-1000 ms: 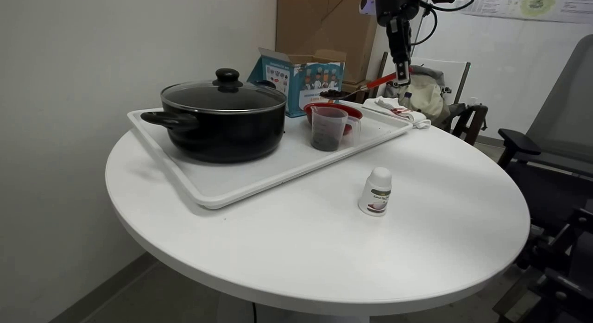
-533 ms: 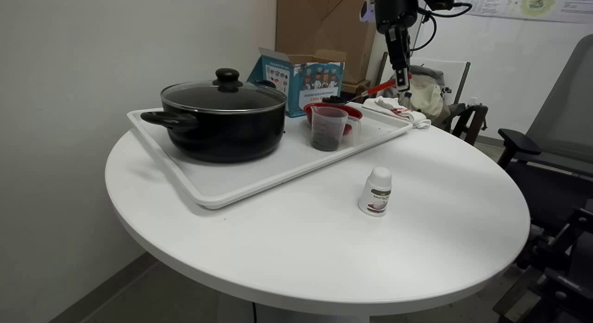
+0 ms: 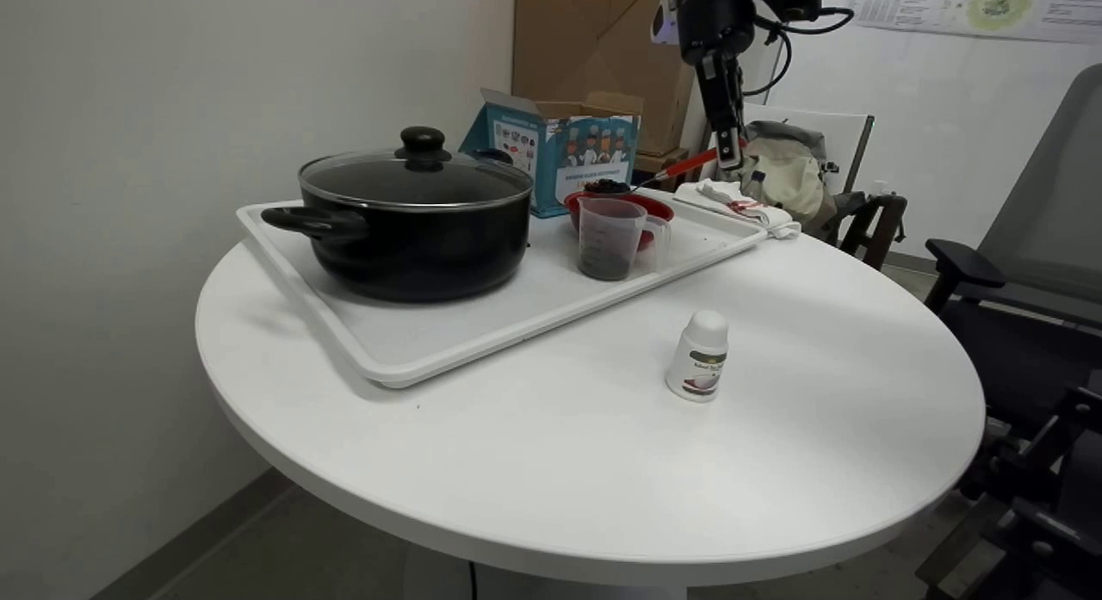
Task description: Use the spoon to scoop some of the contents of the red bowl and put them in the colourless container
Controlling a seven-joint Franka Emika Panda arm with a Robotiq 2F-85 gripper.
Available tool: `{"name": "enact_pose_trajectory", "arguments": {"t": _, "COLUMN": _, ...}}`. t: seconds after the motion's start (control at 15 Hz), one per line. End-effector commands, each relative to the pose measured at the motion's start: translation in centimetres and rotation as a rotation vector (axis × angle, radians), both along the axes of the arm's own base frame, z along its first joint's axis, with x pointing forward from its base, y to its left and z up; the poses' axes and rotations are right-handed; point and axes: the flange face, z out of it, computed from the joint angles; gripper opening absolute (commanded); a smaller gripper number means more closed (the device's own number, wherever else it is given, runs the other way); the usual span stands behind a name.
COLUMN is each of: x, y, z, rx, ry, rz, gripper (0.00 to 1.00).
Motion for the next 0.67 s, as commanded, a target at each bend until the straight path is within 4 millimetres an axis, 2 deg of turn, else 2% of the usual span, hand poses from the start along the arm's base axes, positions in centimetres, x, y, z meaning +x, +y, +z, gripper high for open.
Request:
{"name": "enact_pose_trajectory", "arguments": {"t": 0.0, "x": 0.9, "y": 0.6, "z": 0.4, "rx": -0.036, "ry": 0.023, "rz": 0.009, "gripper": 0.11}}
{"name": "enact_pose_trajectory", "arguments": {"t": 0.6, "x": 1.4, "y": 0.8, "z": 1.4, "rx": -0.069, "ry": 0.049, "rz": 0.015, "gripper": 0.11}}
